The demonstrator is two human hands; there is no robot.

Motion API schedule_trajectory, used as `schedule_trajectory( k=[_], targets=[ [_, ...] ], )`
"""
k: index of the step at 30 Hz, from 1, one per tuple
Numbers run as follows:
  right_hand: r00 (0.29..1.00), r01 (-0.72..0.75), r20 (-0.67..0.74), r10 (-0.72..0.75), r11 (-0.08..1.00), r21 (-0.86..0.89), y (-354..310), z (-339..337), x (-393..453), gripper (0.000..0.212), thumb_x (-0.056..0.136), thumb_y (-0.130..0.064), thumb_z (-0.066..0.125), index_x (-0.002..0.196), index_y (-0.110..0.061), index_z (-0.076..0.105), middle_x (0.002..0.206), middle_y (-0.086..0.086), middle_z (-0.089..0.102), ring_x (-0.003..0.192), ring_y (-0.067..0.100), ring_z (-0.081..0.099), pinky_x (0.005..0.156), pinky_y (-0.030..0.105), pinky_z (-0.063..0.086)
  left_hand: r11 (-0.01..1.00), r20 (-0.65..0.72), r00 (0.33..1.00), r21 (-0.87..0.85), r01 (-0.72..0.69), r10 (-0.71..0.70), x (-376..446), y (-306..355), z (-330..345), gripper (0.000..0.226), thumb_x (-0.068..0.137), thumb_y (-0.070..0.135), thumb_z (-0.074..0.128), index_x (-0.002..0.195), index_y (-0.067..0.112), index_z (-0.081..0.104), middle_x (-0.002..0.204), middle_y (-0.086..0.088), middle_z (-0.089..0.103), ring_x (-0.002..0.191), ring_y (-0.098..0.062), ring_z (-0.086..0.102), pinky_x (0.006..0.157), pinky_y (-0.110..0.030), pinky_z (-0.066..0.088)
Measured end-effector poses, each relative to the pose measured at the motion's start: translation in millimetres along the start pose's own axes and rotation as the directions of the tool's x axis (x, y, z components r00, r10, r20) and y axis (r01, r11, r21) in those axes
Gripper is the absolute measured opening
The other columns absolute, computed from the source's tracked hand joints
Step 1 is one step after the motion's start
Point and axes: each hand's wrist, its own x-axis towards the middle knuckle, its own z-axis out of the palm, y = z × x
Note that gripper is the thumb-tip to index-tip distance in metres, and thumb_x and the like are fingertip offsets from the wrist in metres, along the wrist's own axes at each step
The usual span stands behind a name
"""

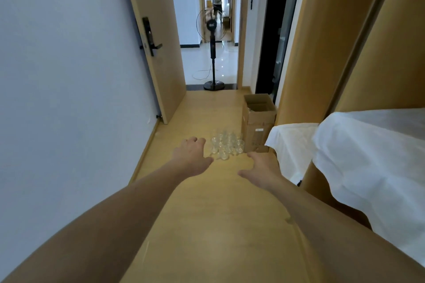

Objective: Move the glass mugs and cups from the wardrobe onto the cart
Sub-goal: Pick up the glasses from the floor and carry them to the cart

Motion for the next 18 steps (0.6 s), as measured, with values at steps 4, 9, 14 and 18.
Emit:
schedule_trajectory(
  k=[4, 9, 14, 18],
  targets=[
    [0.997, -0.030, 0.078, 0.028, 0.999, 0.019, 13.0, -0.3, 36.7, 0.077, 0.089, -0.046, 0.072, 0.152, -0.017, 0.040, 0.149, 0.006, 0.049, 0.133, 0.026, 0.049, 0.105, 0.041, 0.046, 1.000, 0.031, 0.999, 0.013, 0.025, -0.025, 37.2, 9.4, 13.0, 0.066, 0.097, 0.052, 0.056, 0.150, 0.017, 0.038, 0.154, -0.009, 0.040, 0.140, -0.032, 0.037, 0.110, -0.051, 0.041],
    [0.989, -0.045, 0.138, 0.042, 0.999, 0.022, 22.0, 2.4, 78.6, 0.074, 0.089, -0.044, 0.072, 0.151, -0.016, 0.042, 0.144, 0.008, 0.053, 0.127, 0.027, 0.054, 0.101, 0.042, 0.049, 0.999, 0.079, 0.996, 0.034, 0.035, -0.037, 83.7, 13.4, 25.3, 0.067, 0.096, 0.052, 0.057, 0.149, 0.017, 0.039, 0.150, -0.010, 0.043, 0.138, -0.033, 0.039, 0.108, -0.051, 0.042],
    [0.986, -0.081, 0.150, 0.077, 0.996, 0.021, 24.0, 6.3, 127.1, 0.074, 0.088, -0.044, 0.072, 0.150, -0.016, 0.043, 0.147, 0.007, 0.051, 0.129, 0.027, 0.052, 0.102, 0.041, 0.048, 1.000, 0.087, 0.996, 0.018, 0.004, -0.006, 141.2, 12.1, 29.4, 0.068, 0.095, 0.052, 0.059, 0.150, 0.017, 0.039, 0.149, -0.010, 0.044, 0.138, -0.032, 0.038, 0.108, -0.050, 0.043],
    [0.984, -0.115, 0.137, 0.111, 0.993, 0.022, 16.4, 11.8, 179.1, 0.074, 0.087, -0.044, 0.073, 0.150, -0.017, 0.043, 0.146, 0.007, 0.052, 0.131, 0.027, 0.051, 0.103, 0.040, 0.047, 1.000, 0.067, 0.997, -0.004, -0.029, 0.030, 197.5, 2.7, 28.0, 0.066, 0.094, 0.052, 0.059, 0.148, 0.018, 0.041, 0.146, -0.009, 0.047, 0.137, -0.032, 0.041, 0.107, -0.048, 0.043]
  ],
)
